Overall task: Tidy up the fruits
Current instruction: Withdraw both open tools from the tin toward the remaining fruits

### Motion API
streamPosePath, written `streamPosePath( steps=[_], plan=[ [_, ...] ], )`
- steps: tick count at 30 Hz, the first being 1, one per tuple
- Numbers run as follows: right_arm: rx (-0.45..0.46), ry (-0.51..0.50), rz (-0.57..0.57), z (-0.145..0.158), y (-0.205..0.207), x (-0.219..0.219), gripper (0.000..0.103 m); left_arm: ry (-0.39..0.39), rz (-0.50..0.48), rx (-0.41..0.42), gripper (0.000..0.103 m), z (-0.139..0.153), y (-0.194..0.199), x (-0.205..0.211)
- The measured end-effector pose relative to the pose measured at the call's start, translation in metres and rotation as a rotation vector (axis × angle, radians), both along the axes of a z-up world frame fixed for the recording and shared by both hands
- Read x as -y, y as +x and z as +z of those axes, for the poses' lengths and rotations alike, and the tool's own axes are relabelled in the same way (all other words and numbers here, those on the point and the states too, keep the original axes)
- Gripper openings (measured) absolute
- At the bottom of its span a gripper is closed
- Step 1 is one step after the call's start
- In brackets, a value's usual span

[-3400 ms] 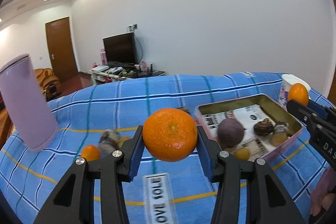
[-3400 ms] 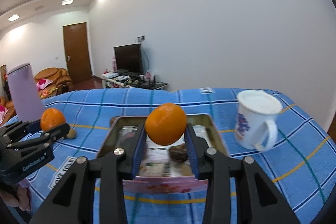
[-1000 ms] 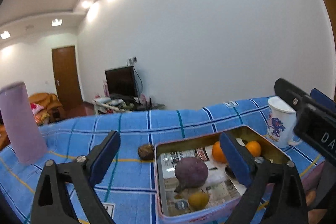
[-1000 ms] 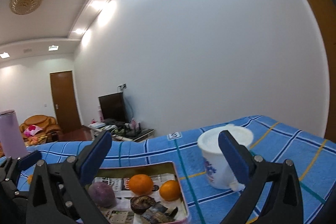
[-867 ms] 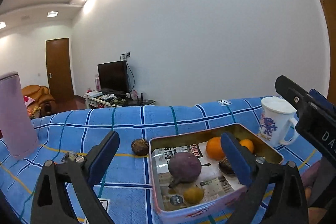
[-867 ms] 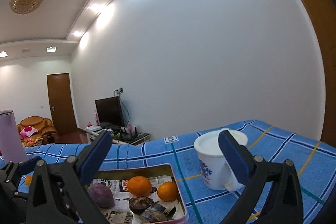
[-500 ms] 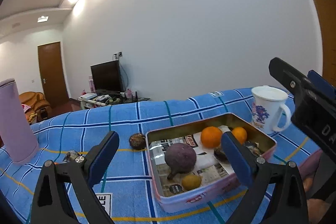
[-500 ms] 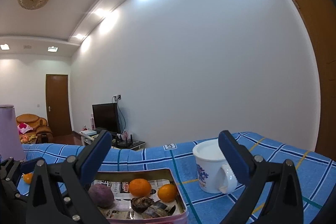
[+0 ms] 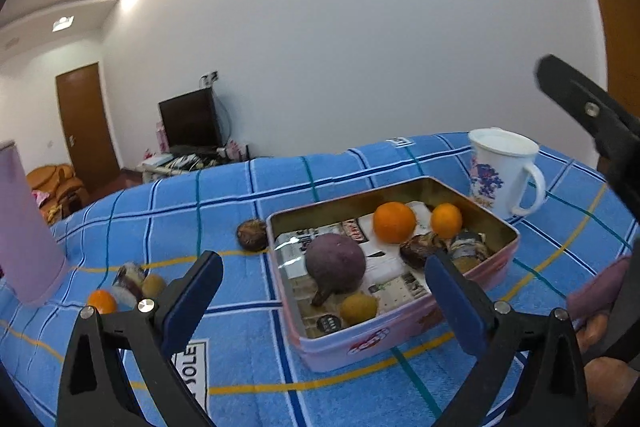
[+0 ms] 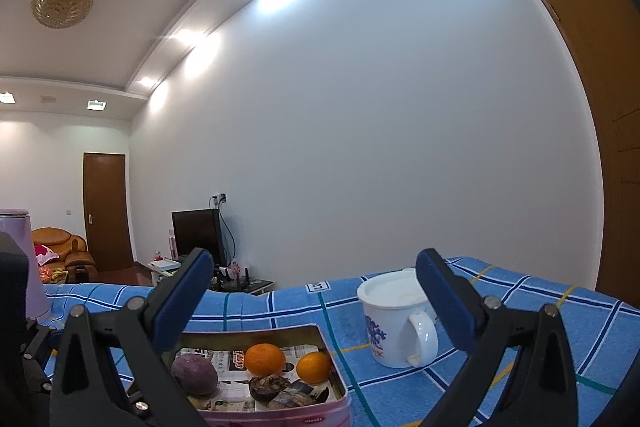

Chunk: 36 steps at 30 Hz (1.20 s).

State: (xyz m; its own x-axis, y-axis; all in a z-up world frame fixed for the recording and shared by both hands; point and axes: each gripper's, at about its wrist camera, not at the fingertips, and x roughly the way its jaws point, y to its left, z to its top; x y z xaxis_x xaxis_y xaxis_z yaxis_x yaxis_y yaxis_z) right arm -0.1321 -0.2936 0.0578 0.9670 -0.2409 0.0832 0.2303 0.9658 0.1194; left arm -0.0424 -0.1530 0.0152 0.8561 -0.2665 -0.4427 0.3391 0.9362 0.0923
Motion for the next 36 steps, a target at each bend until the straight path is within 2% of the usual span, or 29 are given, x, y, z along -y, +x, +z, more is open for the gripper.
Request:
streamPosePath(
  steps=[6, 15, 22, 28, 32, 36],
  plan=[
    [0.022, -0.001, -0.001, -0.001, -0.004, 0.0, 0.103, -0.033, 0.109, -0.041, 0.102, -0.001, 0.004, -0.017],
    [-0.019, 0.083, -0.013, -0.002, 0.0, 0.014, 0.103, -0.056, 0.162, -0.054, 0.102, 0.003, 0.008, -0.036],
    [-0.091, 0.14, 0.016, -0.005, 0.007, 0.019, 0.103, 0.002, 0.17, -0.049, 0.102, 0.009, 0.009, -0.049],
    [-0.203, 0.073, 0.101, 0.002, 0.027, -0.001, 0.103, 0.113, 0.195, -0.027, 0.102, 0.016, 0.02, -0.074],
    [-0.33, 0.041, 0.198, 0.015, 0.056, -0.013, 0.103, 0.156, 0.197, -0.065, 0.102, 0.023, 0.039, -0.107],
    [-0.447, 0.054, 0.287, 0.029, 0.092, -0.019, 0.103, 0.158, 0.228, -0.116, 0.102, 0.034, 0.062, -0.153]
  ],
)
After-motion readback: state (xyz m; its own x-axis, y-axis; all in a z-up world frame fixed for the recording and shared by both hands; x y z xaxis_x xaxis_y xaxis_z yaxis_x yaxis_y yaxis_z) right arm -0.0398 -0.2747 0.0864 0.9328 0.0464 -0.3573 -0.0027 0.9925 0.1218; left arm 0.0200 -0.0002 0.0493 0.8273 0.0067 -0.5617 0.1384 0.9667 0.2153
